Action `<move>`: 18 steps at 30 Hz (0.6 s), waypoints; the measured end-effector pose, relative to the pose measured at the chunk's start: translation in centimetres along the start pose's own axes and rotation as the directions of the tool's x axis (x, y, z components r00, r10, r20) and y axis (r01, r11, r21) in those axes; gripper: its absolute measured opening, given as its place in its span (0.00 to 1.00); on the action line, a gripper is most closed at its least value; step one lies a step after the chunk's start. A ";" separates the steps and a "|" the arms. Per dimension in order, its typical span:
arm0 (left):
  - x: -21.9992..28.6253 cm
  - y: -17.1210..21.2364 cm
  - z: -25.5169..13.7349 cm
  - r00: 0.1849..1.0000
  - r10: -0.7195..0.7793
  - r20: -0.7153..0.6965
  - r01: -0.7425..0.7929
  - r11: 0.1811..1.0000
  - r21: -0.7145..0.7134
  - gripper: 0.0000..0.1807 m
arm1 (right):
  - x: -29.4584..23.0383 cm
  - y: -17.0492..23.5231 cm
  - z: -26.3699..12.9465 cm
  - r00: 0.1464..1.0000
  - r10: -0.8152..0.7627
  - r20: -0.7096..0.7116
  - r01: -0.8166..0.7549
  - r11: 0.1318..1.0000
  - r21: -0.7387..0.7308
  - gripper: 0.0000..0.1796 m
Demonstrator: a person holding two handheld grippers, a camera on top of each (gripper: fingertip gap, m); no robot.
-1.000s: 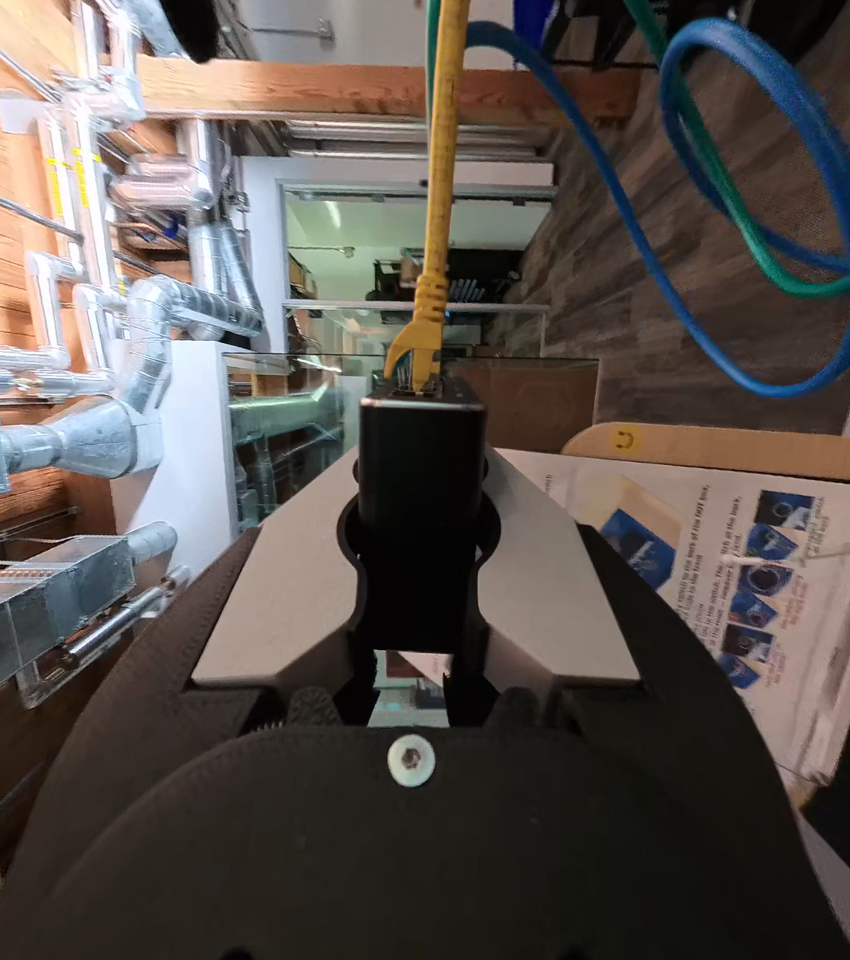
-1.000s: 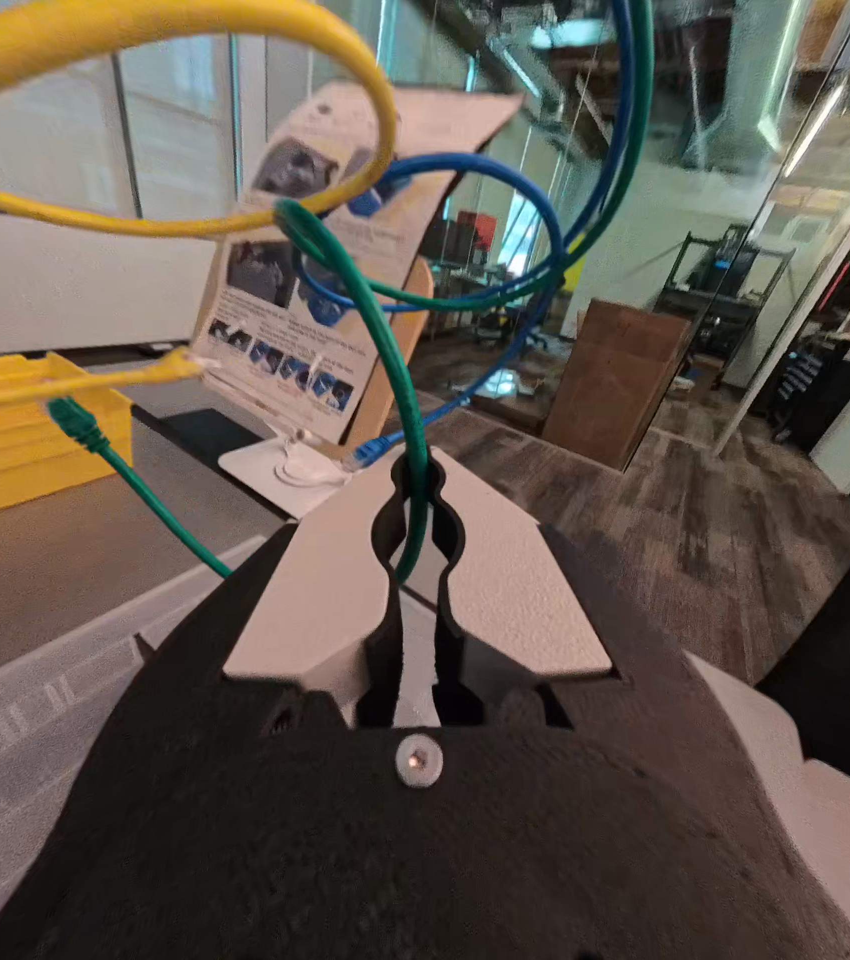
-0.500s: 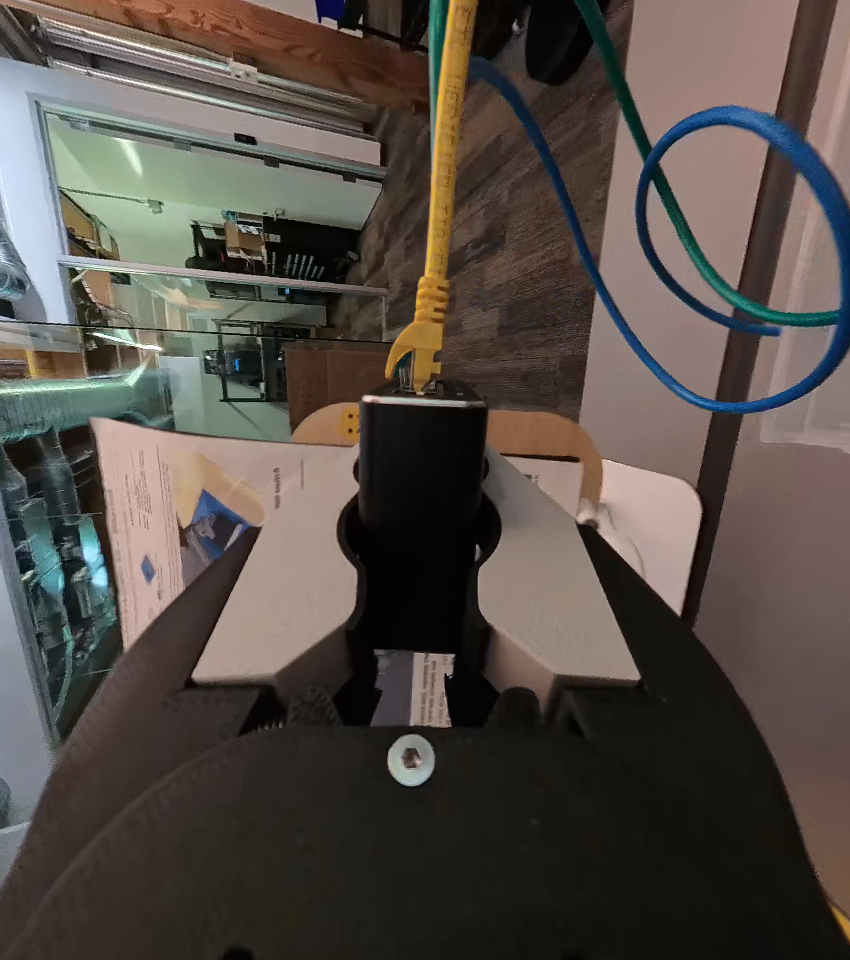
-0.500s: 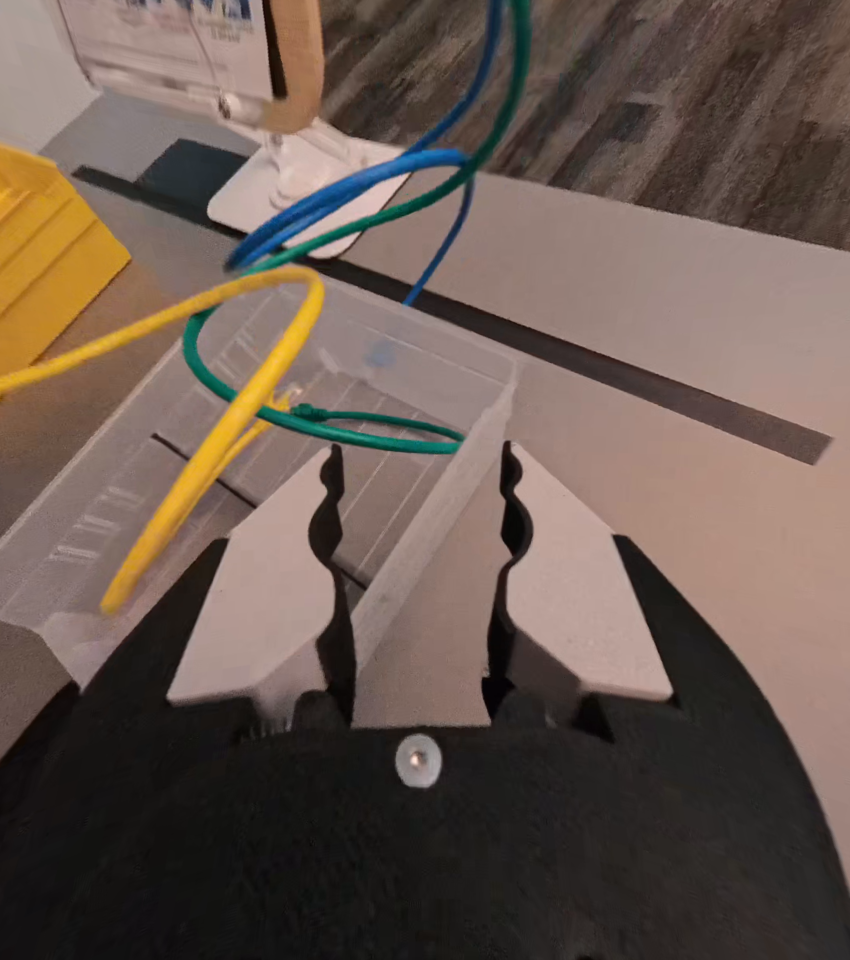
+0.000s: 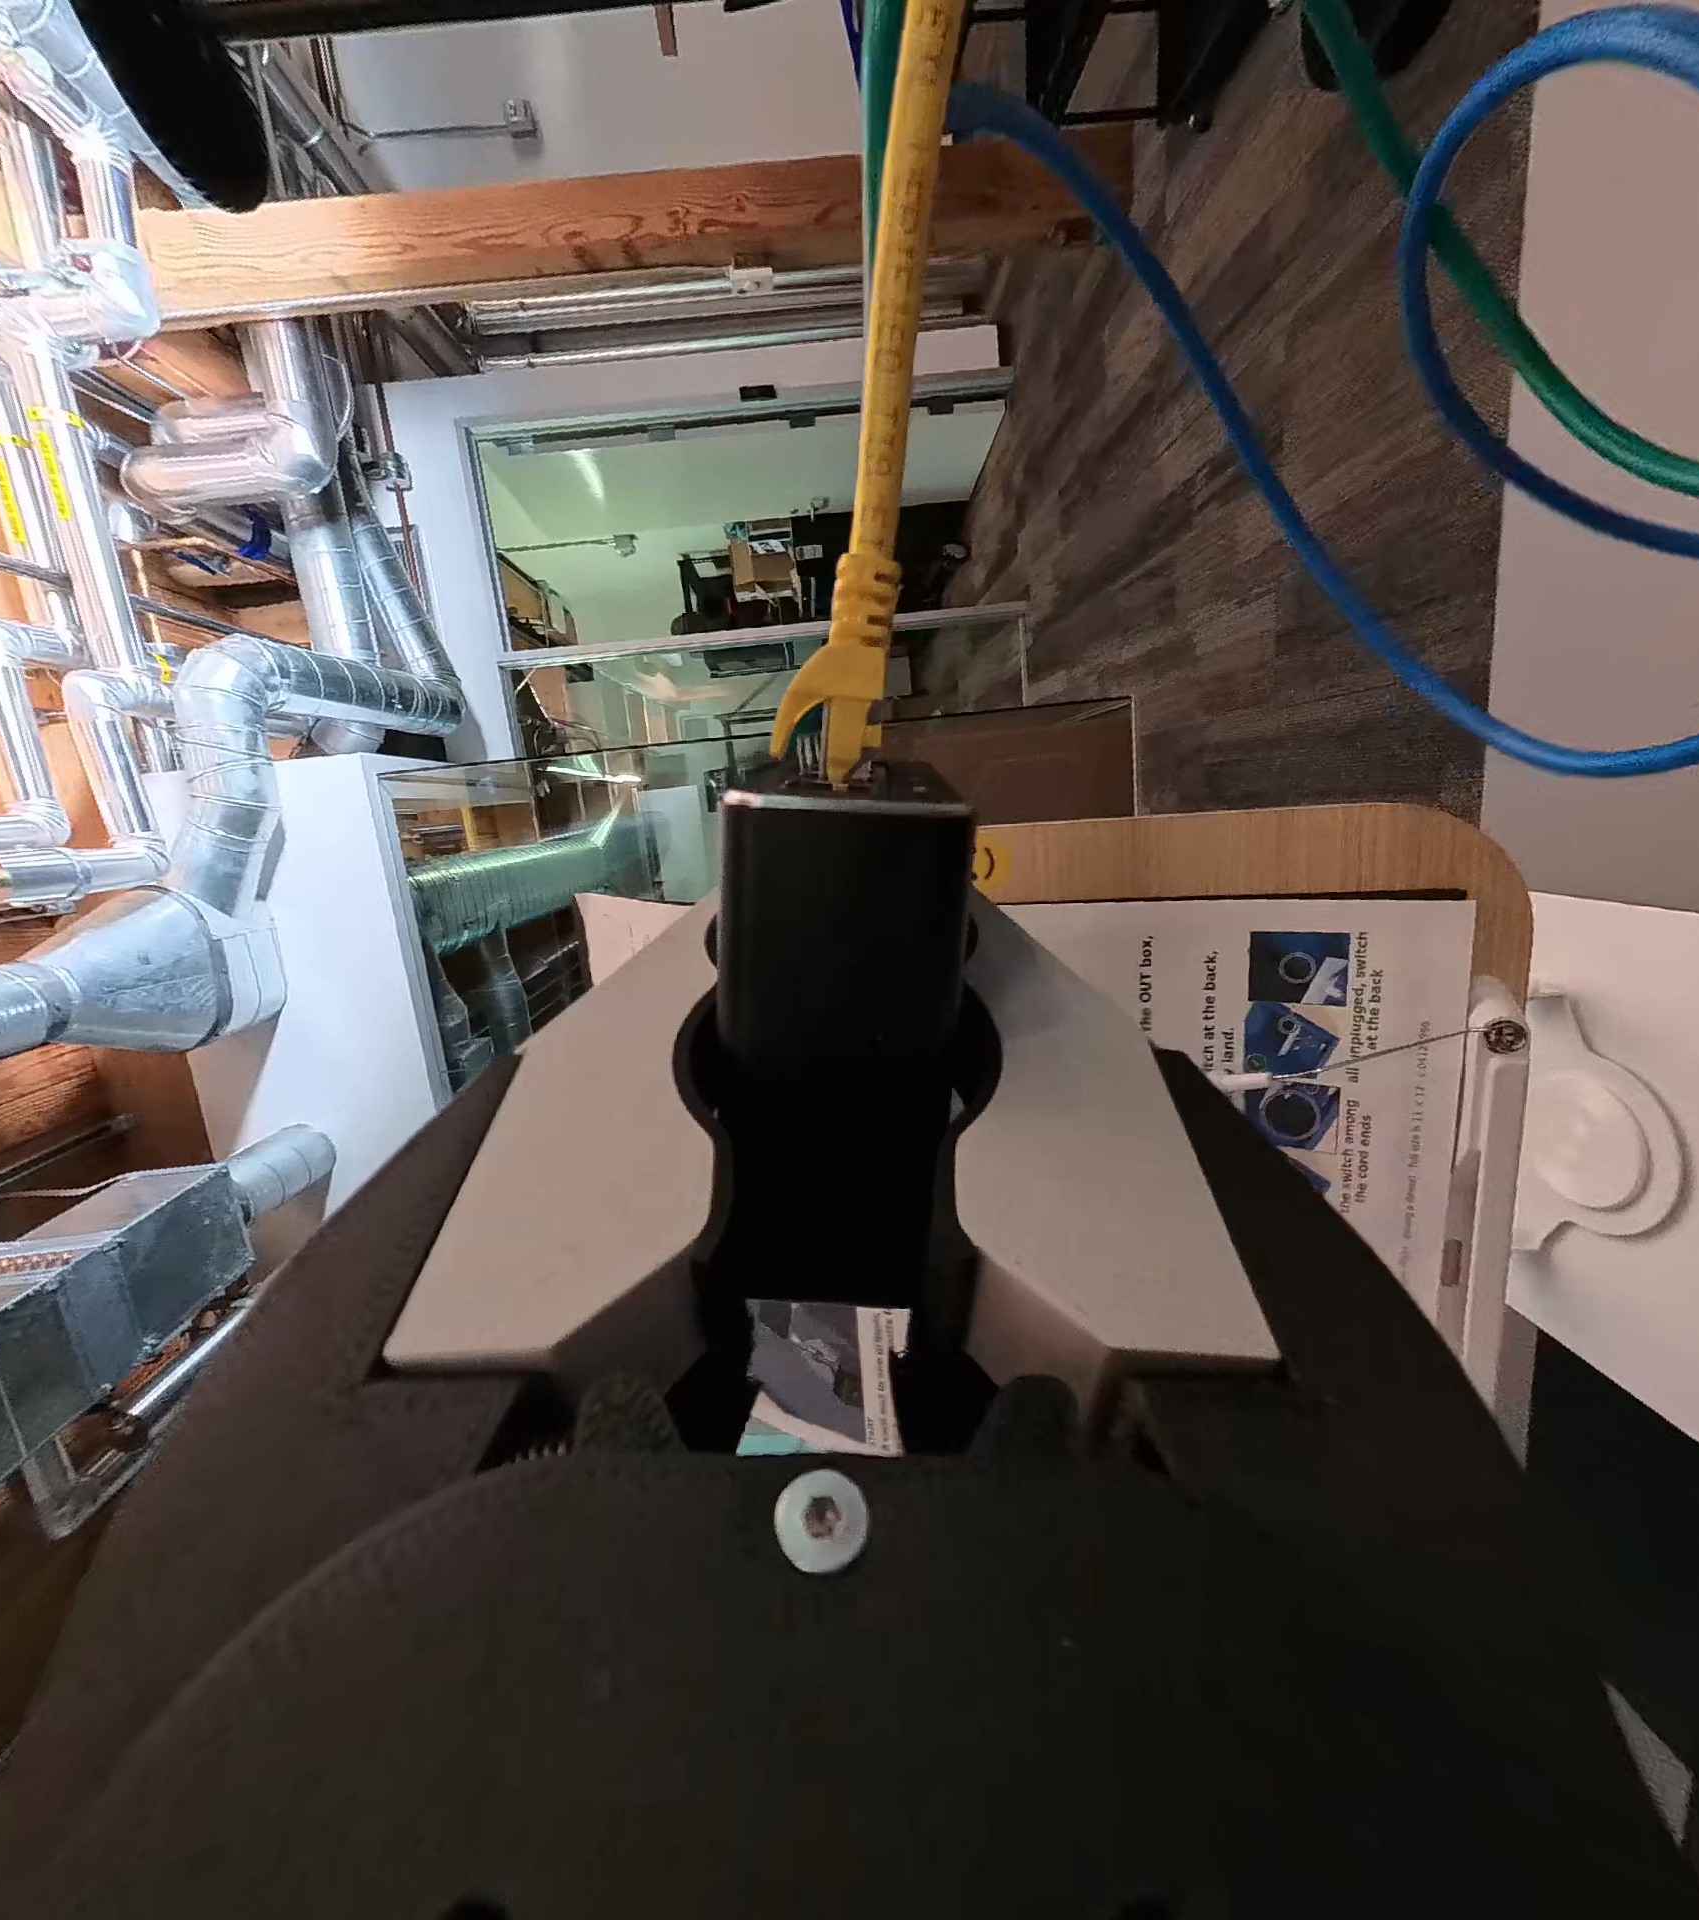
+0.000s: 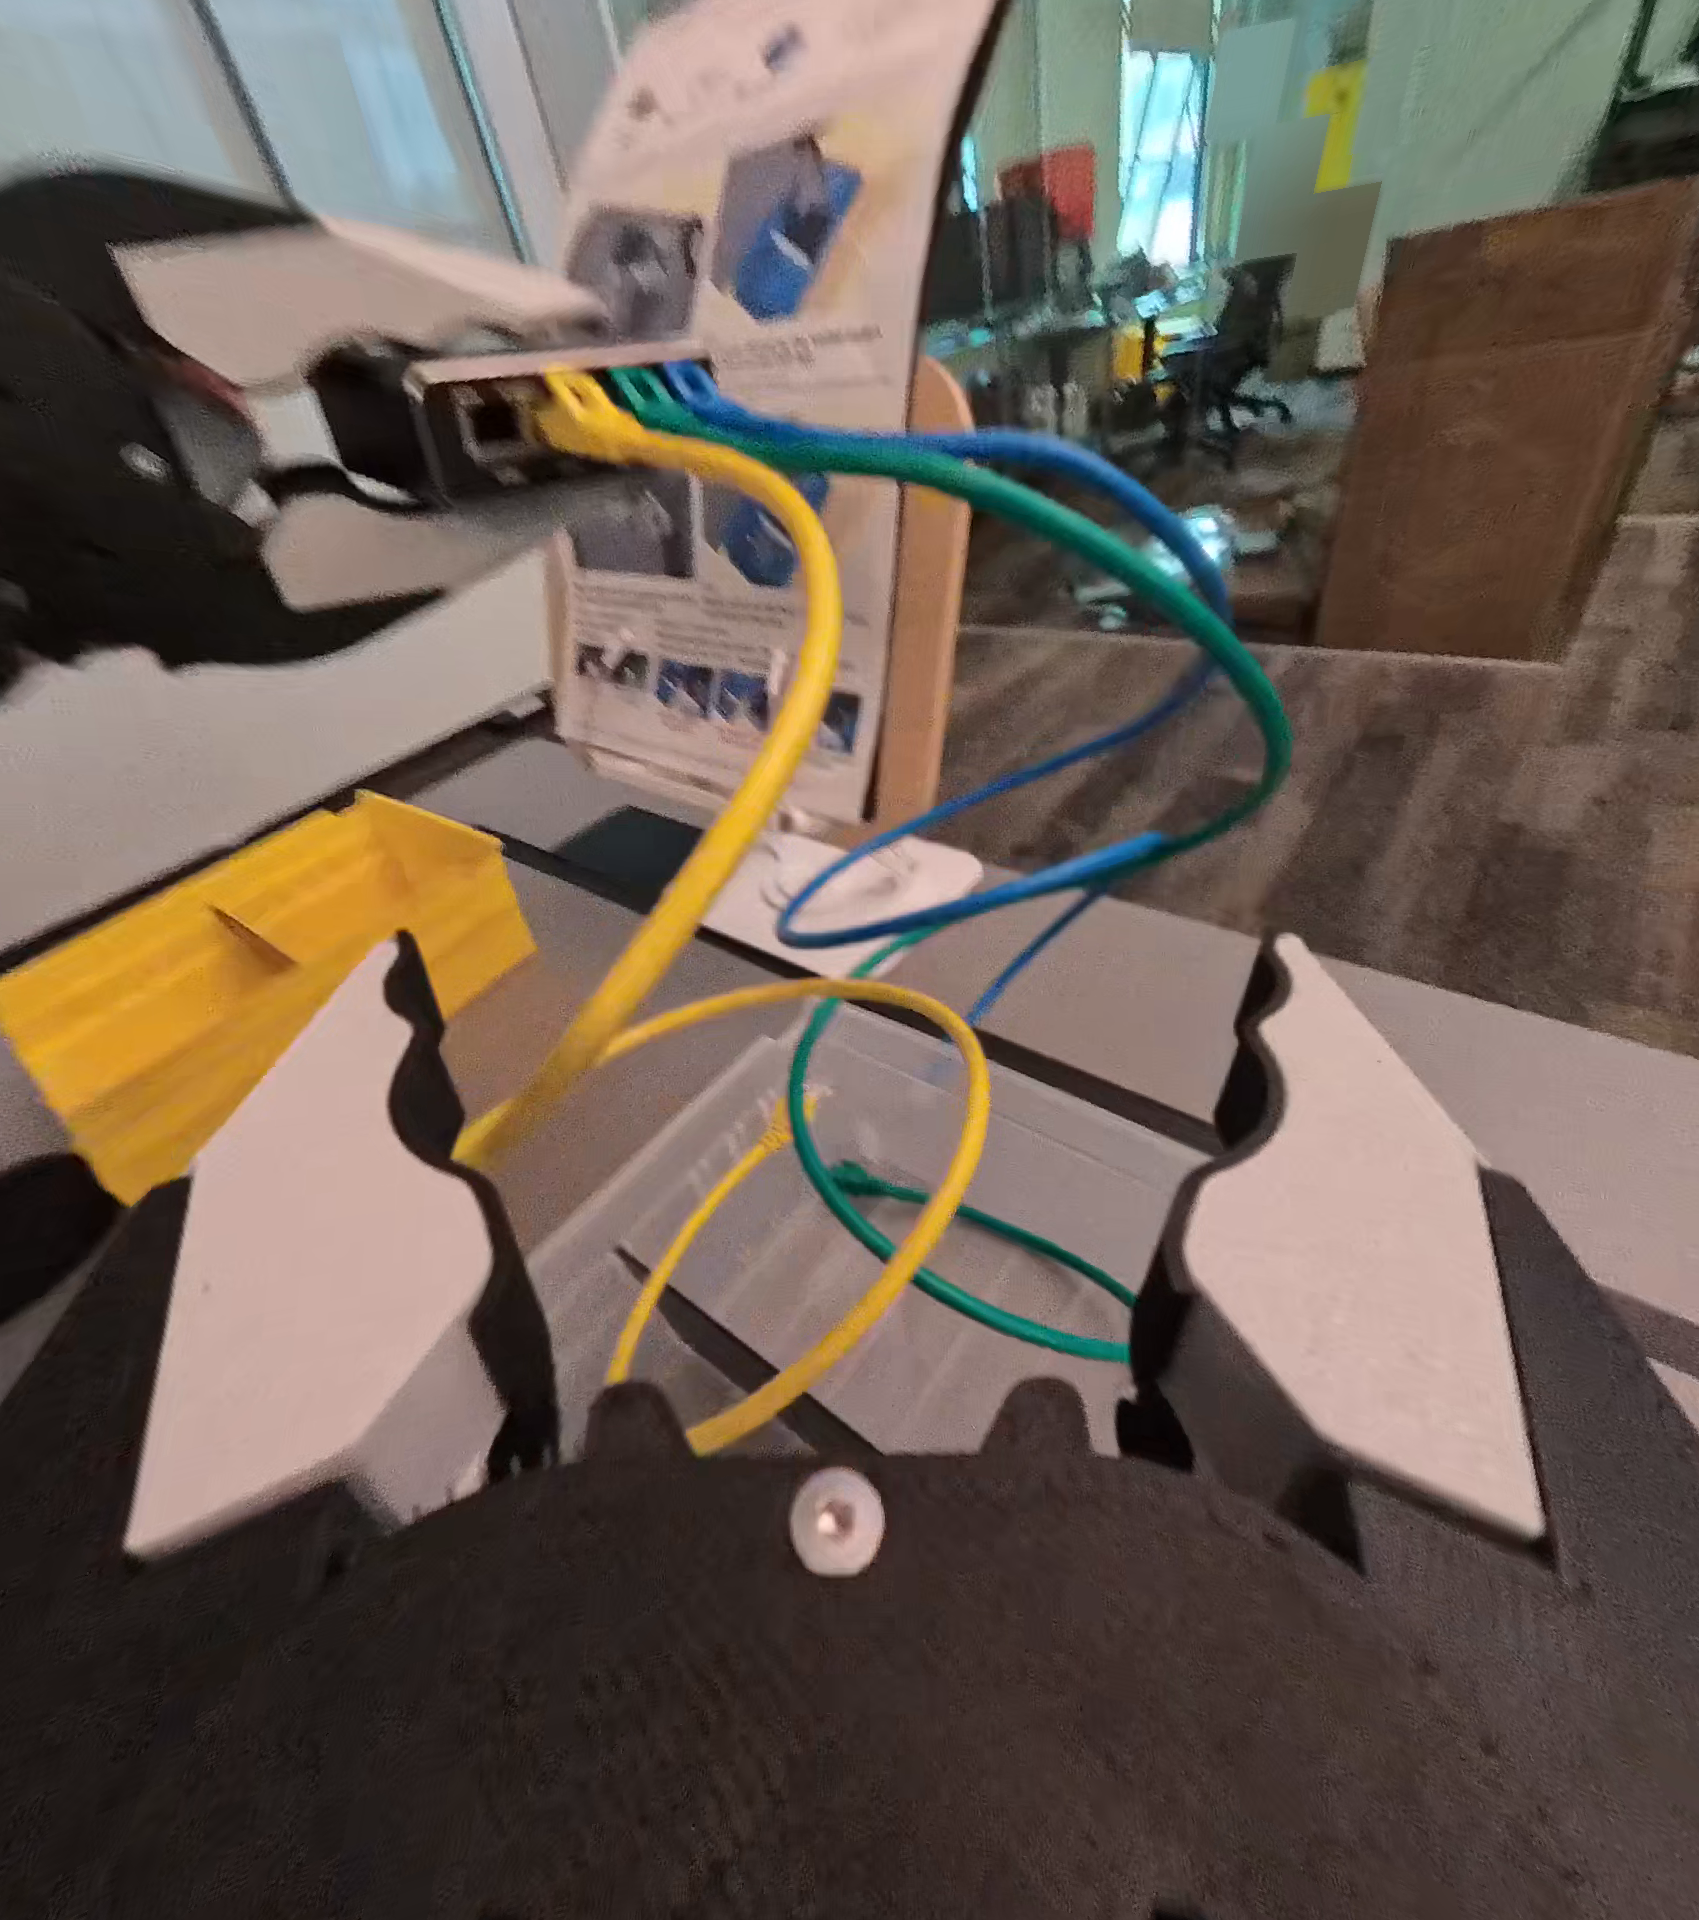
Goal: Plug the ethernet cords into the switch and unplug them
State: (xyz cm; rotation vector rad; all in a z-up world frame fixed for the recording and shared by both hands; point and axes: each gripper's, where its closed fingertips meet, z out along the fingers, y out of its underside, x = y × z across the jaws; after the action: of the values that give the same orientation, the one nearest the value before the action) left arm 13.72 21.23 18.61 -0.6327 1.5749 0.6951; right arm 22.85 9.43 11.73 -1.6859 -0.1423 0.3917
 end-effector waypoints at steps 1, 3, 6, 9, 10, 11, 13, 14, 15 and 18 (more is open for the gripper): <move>-0.2 0.0 -0.1 1.000 0.008 0.008 -0.008 1.000 -0.001 0.19 | 1.0 1.5 0.8 0.998 -0.036 -0.049 0.032 0.996 -0.080 0.76; -0.8 0.2 -0.3 0.999 0.033 0.030 -0.033 0.999 0.000 0.19 | 2.2 5.4 1.9 0.994 -0.091 -0.054 0.073 0.960 -0.270 0.53; -1.7 0.5 -0.4 0.999 0.041 0.037 -0.040 0.999 -0.012 0.19 | 2.0 8.9 3.1 0.998 -0.012 0.061 0.035 0.916 -0.400 0.23; -1.7 0.0 -0.6 0.998 0.052 0.026 -0.052 0.999 0.002 0.19 | 3.5 9.4 4.2 0.999 -0.018 0.028 0.027 0.920 -0.392 0.07; -1.1 -0.4 -0.8 0.999 0.043 -0.010 -0.043 0.999 0.022 0.19 | 3.8 10.0 4.5 0.999 -0.028 0.021 0.034 0.912 -0.409 0.04; -0.2 -0.9 -1.0 0.998 0.040 -0.048 -0.038 0.999 0.038 0.19 | 4.0 10.9 4.5 0.999 -0.025 0.021 0.032 0.893 -0.449 0.03; 1.7 -1.8 -1.5 0.993 0.049 -0.103 -0.043 0.997 0.060 0.19 | 3.7 13.6 4.0 0.998 -0.001 0.060 0.035 0.828 -0.560 0.05; 2.7 -2.3 -1.9 0.990 0.053 -0.130 -0.044 0.996 0.071 0.19 | 3.7 14.9 3.5 0.997 0.002 0.072 0.043 0.788 -0.615 0.07; 3.7 -2.7 -2.4 0.987 0.058 -0.151 -0.046 0.996 0.082 0.19 | 4.2 16.0 3.1 0.998 -0.008 0.062 0.047 0.751 -0.659 0.11; 6.2 -3.6 -3.8 0.977 0.036 -0.210 -0.019 0.996 0.085 0.19 | 3.8 17.6 2.0 0.993 0.018 0.120 0.073 0.700 -0.711 0.26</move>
State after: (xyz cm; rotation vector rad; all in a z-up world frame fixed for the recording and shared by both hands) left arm 13.15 15.99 12.45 -0.6402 1.8023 0.5943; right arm 23.47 9.75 -6.34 -2.4365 -0.4584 0.4444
